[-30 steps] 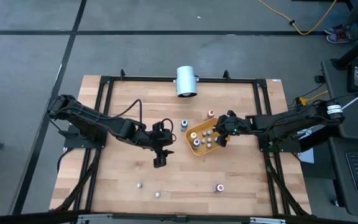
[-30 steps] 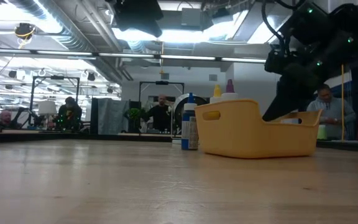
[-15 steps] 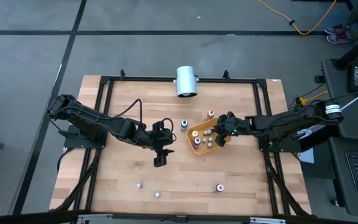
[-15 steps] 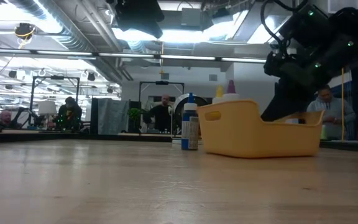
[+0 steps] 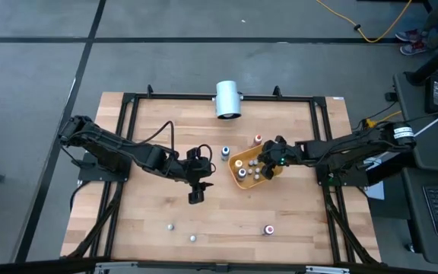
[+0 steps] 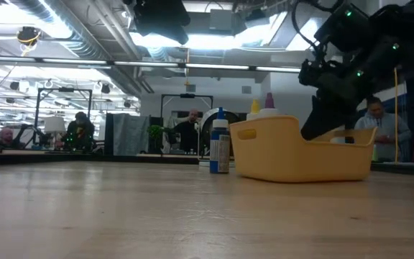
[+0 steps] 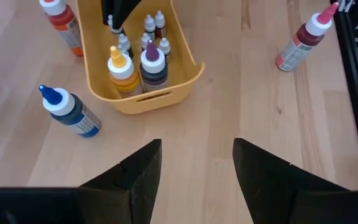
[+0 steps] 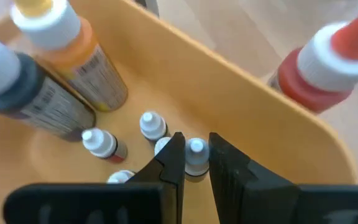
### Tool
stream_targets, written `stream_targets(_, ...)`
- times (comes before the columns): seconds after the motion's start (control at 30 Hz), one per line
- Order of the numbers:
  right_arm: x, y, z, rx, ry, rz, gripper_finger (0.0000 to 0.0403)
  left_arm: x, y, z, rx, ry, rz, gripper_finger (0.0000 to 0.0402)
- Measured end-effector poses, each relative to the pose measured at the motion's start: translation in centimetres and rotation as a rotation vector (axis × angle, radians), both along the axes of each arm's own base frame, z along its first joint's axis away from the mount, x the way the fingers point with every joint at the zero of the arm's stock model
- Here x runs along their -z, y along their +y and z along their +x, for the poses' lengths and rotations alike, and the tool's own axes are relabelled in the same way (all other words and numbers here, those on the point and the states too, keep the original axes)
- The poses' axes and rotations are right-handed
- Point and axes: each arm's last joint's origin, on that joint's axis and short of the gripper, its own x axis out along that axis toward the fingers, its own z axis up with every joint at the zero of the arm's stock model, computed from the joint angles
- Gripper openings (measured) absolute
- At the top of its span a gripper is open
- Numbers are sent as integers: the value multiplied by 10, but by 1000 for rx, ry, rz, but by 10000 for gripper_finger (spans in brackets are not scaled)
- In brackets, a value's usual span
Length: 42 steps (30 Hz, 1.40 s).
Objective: Pick & Place food coloring
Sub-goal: Put the small blue food coloring bottle into the yellow bin
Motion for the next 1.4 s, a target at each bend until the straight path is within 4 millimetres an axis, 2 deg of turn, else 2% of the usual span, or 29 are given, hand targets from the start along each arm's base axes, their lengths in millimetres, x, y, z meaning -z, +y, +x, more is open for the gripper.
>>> stream_targets(0.23, 14, 1, 5, -5, 60, 38, 55, 0, 0, 0, 0, -7, -2, 194)
stream_targets(0.57, 7, 1, 17, -28, 44, 16, 58, 0, 0, 1, 8, -6, 6, 194)
stream_targets(0.8, 10, -1, 13, -10, 94, 15, 88, 0, 0, 0, 12, -5, 10, 194)
stream_targets(1.13, 10, -1, 13, -10, 91, 16, 91, 0, 0, 0, 13, -5, 11, 194)
stream_targets(1.27, 2, -1, 16, -23, 72, 12, 91, 0, 0, 0, 13, -5, 10, 194)
stream_targets(1.4, -21, -1, 26, -69, 69, -42, 91, 0, 0, 0, 17, -5, 15, 194)
